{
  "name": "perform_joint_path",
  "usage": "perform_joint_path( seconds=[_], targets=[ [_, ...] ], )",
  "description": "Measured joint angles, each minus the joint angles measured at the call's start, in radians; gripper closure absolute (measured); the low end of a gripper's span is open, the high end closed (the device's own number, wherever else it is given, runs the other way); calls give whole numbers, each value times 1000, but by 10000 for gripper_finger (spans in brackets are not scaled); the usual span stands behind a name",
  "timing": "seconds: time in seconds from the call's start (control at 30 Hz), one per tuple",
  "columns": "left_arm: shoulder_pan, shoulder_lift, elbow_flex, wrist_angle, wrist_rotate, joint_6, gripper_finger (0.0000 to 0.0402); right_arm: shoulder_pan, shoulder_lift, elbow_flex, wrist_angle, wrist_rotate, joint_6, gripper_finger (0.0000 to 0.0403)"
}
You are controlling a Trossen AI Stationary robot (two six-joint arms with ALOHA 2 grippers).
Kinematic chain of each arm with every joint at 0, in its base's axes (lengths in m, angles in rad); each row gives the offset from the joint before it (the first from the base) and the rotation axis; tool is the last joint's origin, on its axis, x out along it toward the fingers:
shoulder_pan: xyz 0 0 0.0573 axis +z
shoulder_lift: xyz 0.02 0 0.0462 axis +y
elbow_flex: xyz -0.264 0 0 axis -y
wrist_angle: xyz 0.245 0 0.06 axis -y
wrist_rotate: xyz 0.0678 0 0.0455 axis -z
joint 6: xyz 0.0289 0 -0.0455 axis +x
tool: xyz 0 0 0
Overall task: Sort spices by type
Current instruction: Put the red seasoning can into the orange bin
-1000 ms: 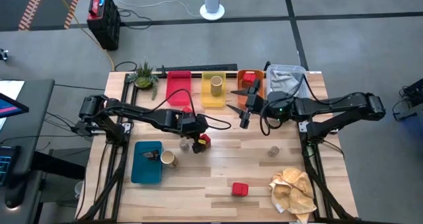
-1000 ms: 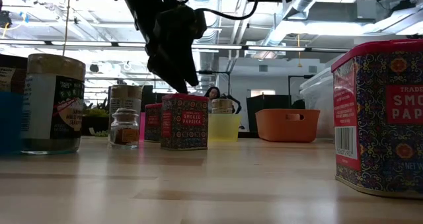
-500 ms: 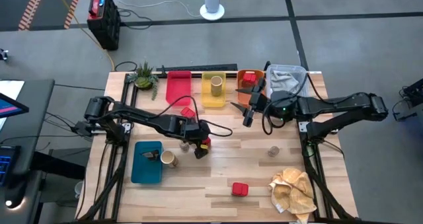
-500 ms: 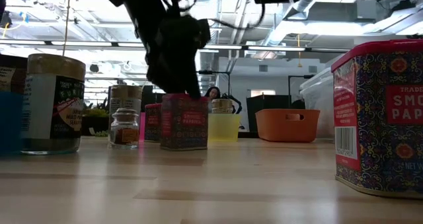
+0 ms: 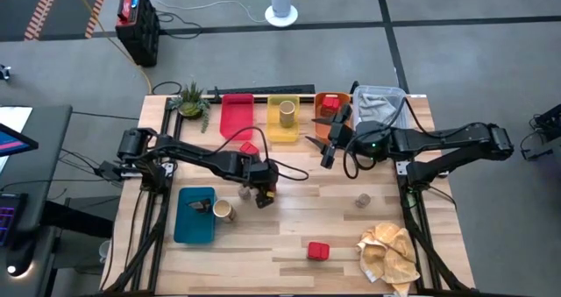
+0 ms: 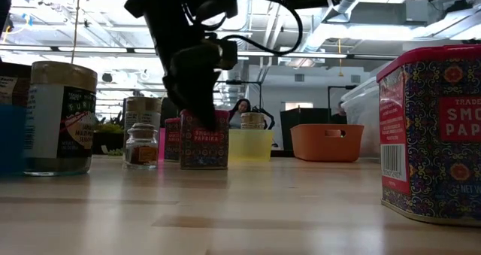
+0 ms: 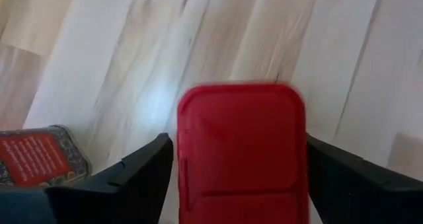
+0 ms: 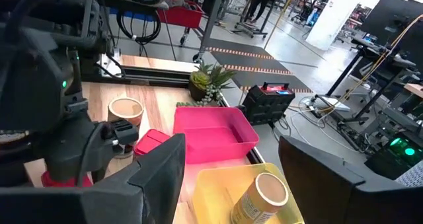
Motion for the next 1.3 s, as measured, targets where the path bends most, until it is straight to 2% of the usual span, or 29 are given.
perform_joint_path(
  seconds=[0.07, 0.2, 0.47, 0.73, 0.87, 1.03, 1.2, 1.3],
  targets=[
    [0, 0, 0, 1, 0, 26, 130, 0, 0, 0, 2, 1, 0, 127],
    [0, 0, 10, -5, -1, 38, 197, 0, 0, 0, 3, 1, 0, 127],
    [7, 0, 72, -6, -32, 117, 198, 0, 0, 0, 3, 1, 0, 127],
    [76, -9, 301, -184, -98, 372, 198, 1, 0, 0, -16, 1, 0, 127],
    [155, -43, 377, -294, -124, 571, 198, 1, 0, 0, -32, 1, 0, 127],
    [301, -129, 392, -397, -87, 749, 198, 0, -6, 0, -85, 1, 0, 127],
    [476, -181, 393, -428, -65, 830, 197, -1, -20, 1, -96, 1, 0, 127],
    [576, -180, 393, -419, -5, 839, 196, -1, -20, 1, -98, 1, 0, 127]
  ],
)
